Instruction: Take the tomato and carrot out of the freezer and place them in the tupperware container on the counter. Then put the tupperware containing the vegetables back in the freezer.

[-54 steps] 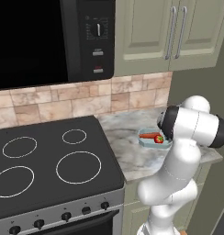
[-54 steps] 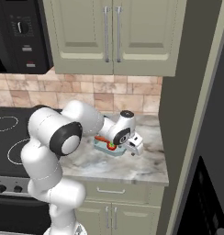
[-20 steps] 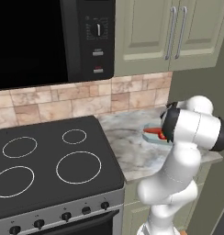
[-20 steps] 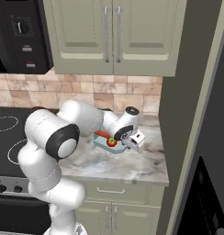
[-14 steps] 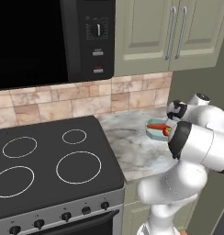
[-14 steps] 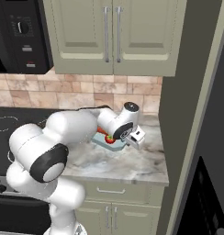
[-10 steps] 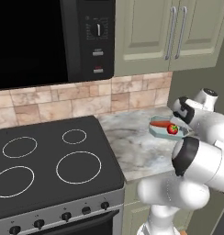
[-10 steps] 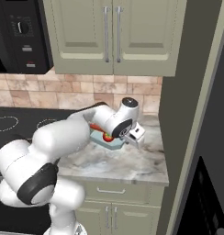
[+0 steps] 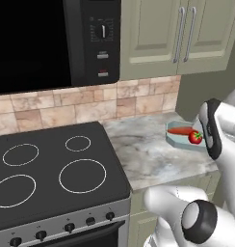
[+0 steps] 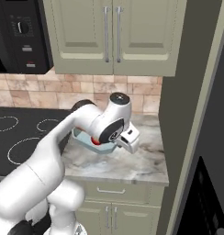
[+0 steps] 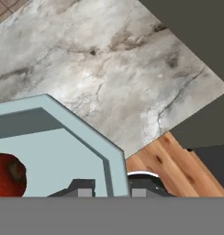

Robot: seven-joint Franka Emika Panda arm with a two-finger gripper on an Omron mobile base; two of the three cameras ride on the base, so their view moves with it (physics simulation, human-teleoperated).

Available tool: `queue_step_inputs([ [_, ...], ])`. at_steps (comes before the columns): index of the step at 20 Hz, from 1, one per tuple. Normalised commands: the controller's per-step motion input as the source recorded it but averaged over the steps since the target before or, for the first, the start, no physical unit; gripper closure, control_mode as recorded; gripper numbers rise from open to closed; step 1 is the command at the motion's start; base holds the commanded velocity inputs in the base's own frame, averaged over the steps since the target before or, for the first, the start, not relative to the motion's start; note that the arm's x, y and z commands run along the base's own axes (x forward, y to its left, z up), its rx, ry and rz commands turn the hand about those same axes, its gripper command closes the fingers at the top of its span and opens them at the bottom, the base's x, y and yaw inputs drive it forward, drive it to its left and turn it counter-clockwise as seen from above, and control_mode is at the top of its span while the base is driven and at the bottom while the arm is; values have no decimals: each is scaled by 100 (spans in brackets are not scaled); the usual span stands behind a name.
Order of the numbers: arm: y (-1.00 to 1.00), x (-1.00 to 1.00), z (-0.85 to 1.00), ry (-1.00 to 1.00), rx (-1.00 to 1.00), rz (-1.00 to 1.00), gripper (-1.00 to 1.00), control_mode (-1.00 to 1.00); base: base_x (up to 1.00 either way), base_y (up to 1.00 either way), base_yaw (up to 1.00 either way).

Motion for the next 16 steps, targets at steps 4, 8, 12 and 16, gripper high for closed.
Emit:
queue_step_inputs([
  [4,34,-70,66,0,0,0,100,-100,0,0,0],
  [8,33,-43,68,0,0,0,100,-100,0,0,0],
  [12,25,-47,53,0,-1,0,100,-100,0,0,0],
  [16,14,-71,31,0,-4,0,100,-100,0,0,0],
])
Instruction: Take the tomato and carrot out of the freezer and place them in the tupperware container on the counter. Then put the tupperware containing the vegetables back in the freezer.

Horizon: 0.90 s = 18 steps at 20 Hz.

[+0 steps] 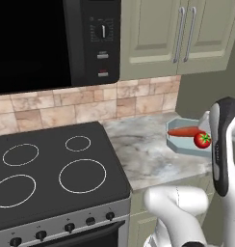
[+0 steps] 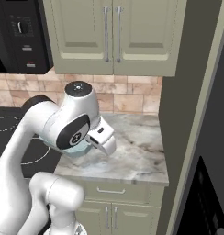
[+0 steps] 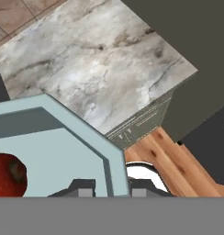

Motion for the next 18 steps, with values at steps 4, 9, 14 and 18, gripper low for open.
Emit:
queue_step_inputs([
  [4,22,-61,29,0,-2,0,100,-100,0,0,0],
  [9,22,-33,34,0,0,0,100,-100,0,0,0],
  [14,27,-3,25,0,0,0,100,-100,0,0,0],
  [18,19,-3,5,0,-1,0,100,-100,0,0,0],
])
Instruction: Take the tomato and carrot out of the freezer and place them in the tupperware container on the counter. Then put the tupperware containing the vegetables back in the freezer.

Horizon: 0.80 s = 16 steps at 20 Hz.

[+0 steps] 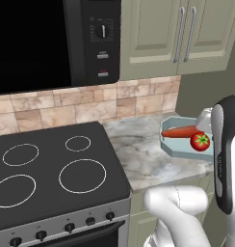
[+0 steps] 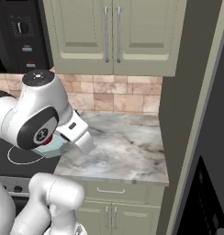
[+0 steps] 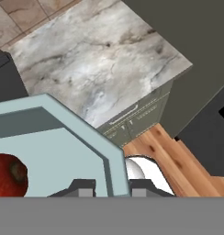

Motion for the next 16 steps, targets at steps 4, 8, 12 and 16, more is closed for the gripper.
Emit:
queue_step_inputs([
  [4,3,-6,0,0,0,0,100,100,-48,8,-1],
  [8,0,0,0,0,0,0,100,100,-100,14,-8],
  [12,0,0,0,0,0,0,100,100,-100,24,-31],
  [16,0,0,0,0,0,0,100,100,-94,38,-62],
])
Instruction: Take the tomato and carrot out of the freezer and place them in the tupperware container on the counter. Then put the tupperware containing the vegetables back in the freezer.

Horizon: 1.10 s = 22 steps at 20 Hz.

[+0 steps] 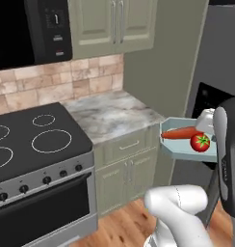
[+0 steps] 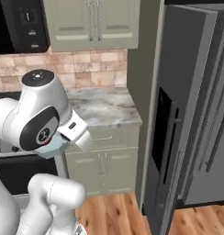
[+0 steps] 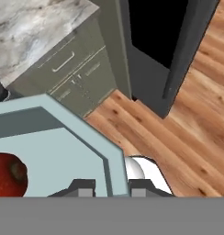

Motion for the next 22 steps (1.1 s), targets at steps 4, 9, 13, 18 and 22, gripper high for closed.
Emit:
queue_step_inputs([
  [4,0,0,0,0,0,0,100,100,-82,30,-76],
  [9,0,0,0,0,0,0,100,100,-86,17,-77],
  [13,0,0,0,0,0,0,100,100,-77,0,-76],
  [18,0,0,0,0,0,0,100,100,-61,0,-76],
  [22,0,0,0,0,0,0,100,100,-42,0,-75],
])
